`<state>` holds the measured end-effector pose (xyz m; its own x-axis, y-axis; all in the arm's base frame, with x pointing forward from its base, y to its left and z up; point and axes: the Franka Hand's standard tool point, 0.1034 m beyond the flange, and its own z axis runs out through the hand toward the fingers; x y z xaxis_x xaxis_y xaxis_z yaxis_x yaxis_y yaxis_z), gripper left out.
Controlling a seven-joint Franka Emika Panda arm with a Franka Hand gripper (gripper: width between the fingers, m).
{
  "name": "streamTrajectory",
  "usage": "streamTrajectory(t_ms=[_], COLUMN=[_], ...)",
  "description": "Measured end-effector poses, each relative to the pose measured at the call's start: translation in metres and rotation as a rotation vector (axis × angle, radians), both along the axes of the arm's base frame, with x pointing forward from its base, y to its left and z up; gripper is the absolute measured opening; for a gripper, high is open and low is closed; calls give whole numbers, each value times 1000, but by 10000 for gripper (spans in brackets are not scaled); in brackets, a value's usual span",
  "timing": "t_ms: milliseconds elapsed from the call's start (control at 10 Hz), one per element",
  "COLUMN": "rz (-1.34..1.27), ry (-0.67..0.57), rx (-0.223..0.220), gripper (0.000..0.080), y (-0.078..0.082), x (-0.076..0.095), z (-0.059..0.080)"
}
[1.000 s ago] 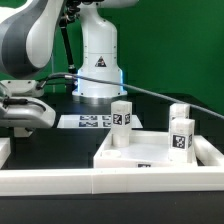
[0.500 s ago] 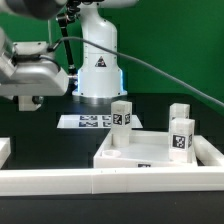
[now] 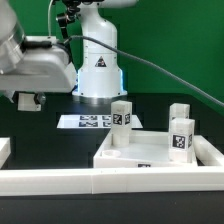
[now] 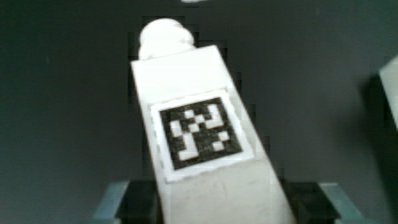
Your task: Assemble square table
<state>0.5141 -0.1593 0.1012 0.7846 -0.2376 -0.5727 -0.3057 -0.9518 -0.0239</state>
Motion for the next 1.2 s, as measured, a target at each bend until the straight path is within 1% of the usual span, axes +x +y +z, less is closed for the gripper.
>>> streamTrajectory(t_ms=[100,300,400,500,700,800,900,1000,1100,1200], rz=[-7,-13,-12,-4,-4,0,0,-25,-37,-38], ry=[-45,-156,-231,-320,-433,-521,-587,-640,-741,-811], rx=[-19,-73,-104,-129,-165,-198,-224,-247,-278,-297], gripper=[315,315,315,315,315,315,315,315,315,315], y=[14,31,38,41,39,37,39,51,69,83], x=[5,27,42,51,52,59,61,66,74,77], z=[9,18,23,26,24,24,24,23,23,22])
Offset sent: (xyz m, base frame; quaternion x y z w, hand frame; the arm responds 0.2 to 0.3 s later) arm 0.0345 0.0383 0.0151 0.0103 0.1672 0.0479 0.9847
